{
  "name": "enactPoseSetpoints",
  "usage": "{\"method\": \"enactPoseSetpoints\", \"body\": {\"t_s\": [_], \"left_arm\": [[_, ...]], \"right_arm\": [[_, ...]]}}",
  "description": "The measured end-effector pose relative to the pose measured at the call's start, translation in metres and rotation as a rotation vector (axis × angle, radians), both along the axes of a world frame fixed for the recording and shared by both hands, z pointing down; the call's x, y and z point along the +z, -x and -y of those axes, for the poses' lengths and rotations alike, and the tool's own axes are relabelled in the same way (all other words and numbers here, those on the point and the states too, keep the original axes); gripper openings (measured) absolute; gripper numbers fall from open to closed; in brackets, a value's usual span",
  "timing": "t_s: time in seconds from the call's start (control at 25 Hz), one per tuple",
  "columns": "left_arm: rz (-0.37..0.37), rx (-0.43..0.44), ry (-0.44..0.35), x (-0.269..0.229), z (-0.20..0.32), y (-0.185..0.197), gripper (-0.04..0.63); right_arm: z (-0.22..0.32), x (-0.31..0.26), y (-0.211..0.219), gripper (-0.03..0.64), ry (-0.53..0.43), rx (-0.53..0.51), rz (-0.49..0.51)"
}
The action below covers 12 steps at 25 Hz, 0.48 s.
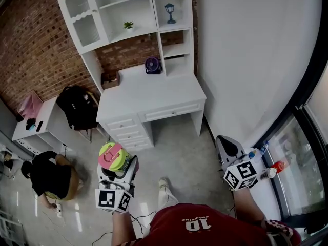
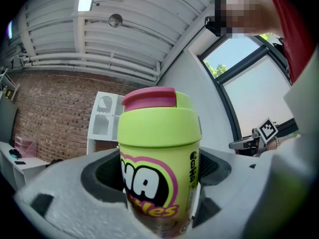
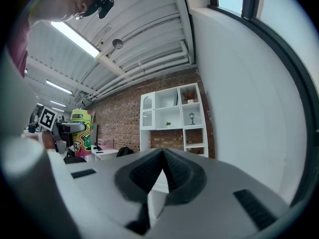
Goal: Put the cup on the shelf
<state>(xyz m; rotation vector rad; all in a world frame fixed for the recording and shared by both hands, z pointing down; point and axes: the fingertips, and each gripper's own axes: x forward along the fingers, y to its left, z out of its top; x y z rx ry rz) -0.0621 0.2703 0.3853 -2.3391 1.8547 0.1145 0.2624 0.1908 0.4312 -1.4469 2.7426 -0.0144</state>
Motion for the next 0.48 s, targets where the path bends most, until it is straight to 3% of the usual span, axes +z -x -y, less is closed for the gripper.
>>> {"method": "enactPoseSetpoints", "body": {"t_s": [0.48], "left_arm": [[0.006,0.042,-0.022,-0.001,0.112,0.057,0.407]], "right_arm": [[0.11,-0.017,0.066,0.004,-0.027,0.002,-0.035]]}}
